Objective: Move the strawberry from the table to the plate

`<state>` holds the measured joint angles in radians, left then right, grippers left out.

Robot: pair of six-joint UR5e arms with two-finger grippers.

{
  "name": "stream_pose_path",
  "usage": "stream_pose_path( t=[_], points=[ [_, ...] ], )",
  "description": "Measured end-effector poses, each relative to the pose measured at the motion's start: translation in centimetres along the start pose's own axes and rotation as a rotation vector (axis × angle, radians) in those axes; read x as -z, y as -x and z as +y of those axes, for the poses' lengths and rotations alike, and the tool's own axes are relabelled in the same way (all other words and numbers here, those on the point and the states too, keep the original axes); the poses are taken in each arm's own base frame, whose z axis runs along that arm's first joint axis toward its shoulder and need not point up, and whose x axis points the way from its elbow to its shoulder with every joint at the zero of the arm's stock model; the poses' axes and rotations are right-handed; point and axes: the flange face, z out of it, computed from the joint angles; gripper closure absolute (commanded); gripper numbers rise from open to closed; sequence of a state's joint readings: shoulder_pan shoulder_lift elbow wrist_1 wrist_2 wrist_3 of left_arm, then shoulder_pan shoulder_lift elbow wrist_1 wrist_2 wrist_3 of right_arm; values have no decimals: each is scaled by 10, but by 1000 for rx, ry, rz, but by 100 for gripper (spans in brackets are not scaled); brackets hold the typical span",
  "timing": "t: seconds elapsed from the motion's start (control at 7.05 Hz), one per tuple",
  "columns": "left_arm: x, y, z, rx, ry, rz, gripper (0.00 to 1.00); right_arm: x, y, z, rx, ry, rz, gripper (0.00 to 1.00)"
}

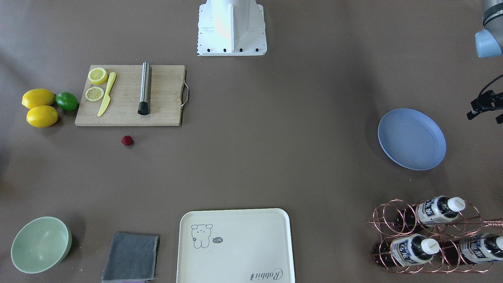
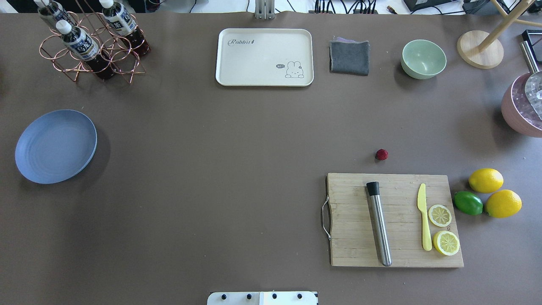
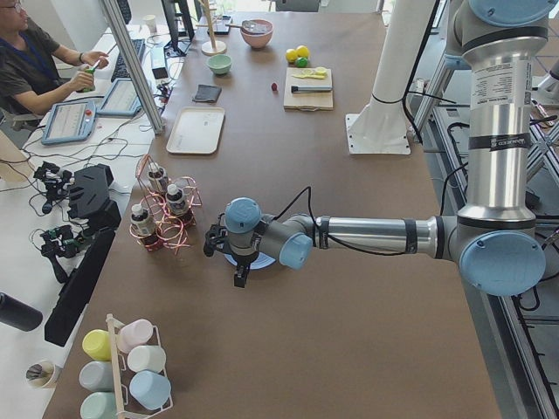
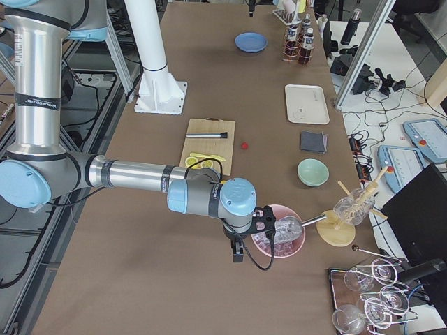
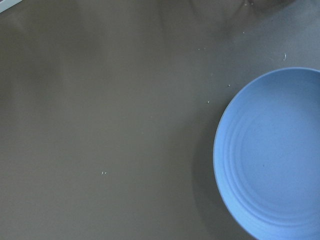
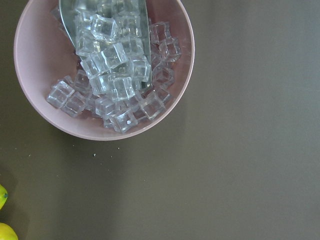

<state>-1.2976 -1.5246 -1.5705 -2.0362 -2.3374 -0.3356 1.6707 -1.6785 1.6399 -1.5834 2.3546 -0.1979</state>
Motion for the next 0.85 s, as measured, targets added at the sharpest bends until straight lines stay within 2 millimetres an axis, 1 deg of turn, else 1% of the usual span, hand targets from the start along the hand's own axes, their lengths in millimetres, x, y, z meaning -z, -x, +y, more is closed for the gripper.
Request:
stream_pose_path(
  t=[0.28, 0.43, 0.57, 0.71, 0.85],
  points=[
    [-42, -22, -10, -15, 4, 11, 3, -6, -1, 4, -10, 2, -49, 0],
    [-58, -36, -17, -11, 9, 12, 3, -9, -2, 7, -14, 6, -57, 0],
    [-70, -44, -19, -1, 13, 5, 7, -11, -3, 11, -18, 9, -60, 0],
    [-79, -43, -17, 4, 18, -1, 11, -11, -3, 12, -20, 11, -61, 0],
    [-87, -38, -15, 9, 22, -4, 13, -12, -3, 13, -21, 11, -62, 0]
  ],
)
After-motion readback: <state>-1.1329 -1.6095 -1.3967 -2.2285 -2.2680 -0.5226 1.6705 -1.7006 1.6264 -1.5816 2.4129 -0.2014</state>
